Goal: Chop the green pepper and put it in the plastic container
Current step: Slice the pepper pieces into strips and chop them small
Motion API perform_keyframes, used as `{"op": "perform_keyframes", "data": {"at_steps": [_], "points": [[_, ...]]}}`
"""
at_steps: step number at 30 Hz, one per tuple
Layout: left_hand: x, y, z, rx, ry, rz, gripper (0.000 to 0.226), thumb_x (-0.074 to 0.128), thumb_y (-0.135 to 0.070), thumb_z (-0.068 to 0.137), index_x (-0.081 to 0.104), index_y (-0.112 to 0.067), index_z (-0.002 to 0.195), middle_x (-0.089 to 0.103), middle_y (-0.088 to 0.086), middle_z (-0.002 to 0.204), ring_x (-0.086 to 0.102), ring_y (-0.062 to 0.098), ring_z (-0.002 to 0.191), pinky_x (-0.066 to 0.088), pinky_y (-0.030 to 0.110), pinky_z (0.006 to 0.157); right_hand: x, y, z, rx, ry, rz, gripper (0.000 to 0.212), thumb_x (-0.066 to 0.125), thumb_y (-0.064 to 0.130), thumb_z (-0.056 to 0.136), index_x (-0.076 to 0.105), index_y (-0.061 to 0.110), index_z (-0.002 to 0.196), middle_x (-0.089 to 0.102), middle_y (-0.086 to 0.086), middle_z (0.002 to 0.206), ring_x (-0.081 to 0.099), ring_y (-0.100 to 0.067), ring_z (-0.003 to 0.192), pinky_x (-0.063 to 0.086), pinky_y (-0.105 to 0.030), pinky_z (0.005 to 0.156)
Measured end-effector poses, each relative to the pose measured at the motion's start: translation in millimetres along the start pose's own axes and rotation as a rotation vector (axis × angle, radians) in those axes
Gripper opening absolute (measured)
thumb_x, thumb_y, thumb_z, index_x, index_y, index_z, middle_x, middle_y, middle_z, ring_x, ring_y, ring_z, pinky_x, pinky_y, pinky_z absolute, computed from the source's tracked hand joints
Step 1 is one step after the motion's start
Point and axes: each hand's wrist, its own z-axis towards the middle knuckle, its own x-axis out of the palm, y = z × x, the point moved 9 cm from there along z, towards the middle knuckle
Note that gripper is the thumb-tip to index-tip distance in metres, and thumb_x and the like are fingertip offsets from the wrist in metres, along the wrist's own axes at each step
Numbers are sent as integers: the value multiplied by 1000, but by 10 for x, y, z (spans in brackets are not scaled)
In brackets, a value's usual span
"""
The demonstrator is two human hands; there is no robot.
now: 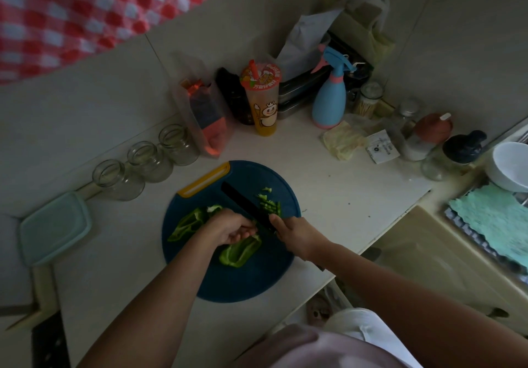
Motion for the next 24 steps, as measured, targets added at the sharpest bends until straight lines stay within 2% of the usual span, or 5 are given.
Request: {"op": "perform_keyframes", "data": {"at_steps": [9, 12, 15, 18, 24], "points": [[-16, -2, 0, 6, -15, 5, 15, 59, -6, 88, 63, -4, 74, 60, -2, 43, 48, 1, 32, 31, 12, 33, 35, 81, 0, -67, 11, -162, 54, 23, 49, 101, 45, 14, 66, 53, -7, 66, 53, -20, 65, 40, -30, 69], [-12, -12, -2, 16, -14, 21, 19, 59, -7, 88, 61, -6, 68, 59, -3, 42, 47, 1, 32, 31, 13, 33, 87, 159, -38, -125, -48, -290, 52, 20, 46, 101, 48, 14, 73, 62, -16, 79, 61, -31, 77, 49, -39, 75], [-27, -4, 5, 14, -42, 14, 22, 55, -4, 88, 60, -6, 66, 59, -2, 42, 47, 2, 31, 31, 13, 33, 185, 202, -53, -110, -66, -359, 50, 19, 44, 102, 53, 12, 84, 64, -17, 89, 62, -34, 84, 45, -38, 70], [-30, -5, 2, 9, -54, 5, 22, 53, -3, 89, 61, -4, 69, 62, 1, 44, 47, 2, 32, 32, 13, 33, 192, 241, 19, -74, -70, -303, 48, 19, 42, 103, 54, 11, 92, 63, -17, 92, 61, -35, 87, 47, -39, 74], [9, -71, -29, 28, -26, 43, 14, 59, -6, 89, 64, -1, 77, 64, 2, 50, 49, 2, 34, 33, 14, 33, -47, 40, 66, 74, -92, 31, 55, 22, 48, 101, 47, 13, 67, 53, -9, 70, 54, -22, 67, 45, -36, 72]]}}
